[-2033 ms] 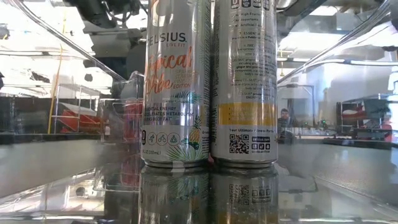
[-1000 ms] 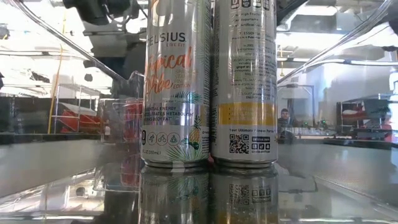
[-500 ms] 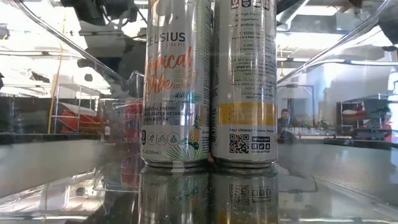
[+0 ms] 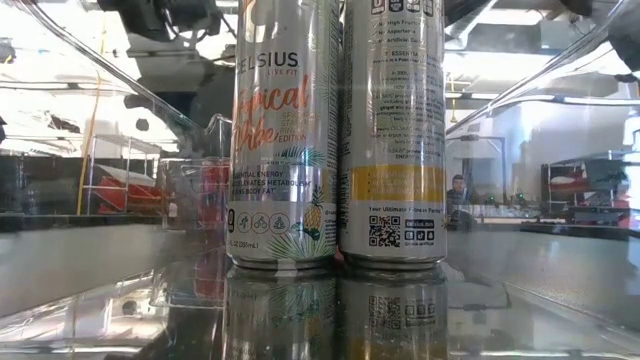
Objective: Sort soda cans
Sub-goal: Adjust the orange soda can on the right transparent bin, then adjust the red soda can on the left transparent bin
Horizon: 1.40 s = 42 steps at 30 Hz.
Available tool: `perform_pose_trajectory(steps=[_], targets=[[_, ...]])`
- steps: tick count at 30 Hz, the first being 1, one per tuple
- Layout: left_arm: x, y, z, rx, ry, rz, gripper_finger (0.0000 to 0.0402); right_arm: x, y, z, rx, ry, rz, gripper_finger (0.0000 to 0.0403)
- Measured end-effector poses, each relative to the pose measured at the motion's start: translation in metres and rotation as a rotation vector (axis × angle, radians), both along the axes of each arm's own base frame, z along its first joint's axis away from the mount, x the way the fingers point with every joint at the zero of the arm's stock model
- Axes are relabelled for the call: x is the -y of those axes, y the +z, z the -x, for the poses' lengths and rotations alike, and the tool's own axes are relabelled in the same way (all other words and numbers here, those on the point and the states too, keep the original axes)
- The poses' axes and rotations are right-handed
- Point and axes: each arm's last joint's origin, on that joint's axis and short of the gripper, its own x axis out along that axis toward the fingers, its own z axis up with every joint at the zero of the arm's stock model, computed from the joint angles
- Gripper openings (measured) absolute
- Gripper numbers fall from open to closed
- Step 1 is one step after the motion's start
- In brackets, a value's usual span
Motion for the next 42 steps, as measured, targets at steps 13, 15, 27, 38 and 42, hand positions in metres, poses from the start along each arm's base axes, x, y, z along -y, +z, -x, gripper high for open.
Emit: perform_pose_trajectory(steps=[13,15,27,38,42], targets=[[-0.001,-0.016,0.002,-0.039,-0.013,0.008,0.0002,-0.042,0.073,0.028,0.136,0.005,-0.051,0.0024],[-0.004,-0.029,0.002,-0.046,-0.055,0.026,0.0002,-0.043,0.082,0.035,0.158,-0.021,-0.074,0.0023],[-0.03,-0.059,0.006,0.029,-0.014,-0.05,0.0002,-0.04,0.099,0.055,0.164,-0.088,-0.125,0.0014],[-0.055,-0.055,0.012,0.121,0.076,-0.135,0.0002,-0.041,0.099,0.055,0.17,-0.096,-0.136,0.0014],[-0.061,-0.054,0.015,0.132,0.104,-0.144,0.0002,-0.041,0.099,0.055,0.17,-0.097,-0.137,0.0014]])
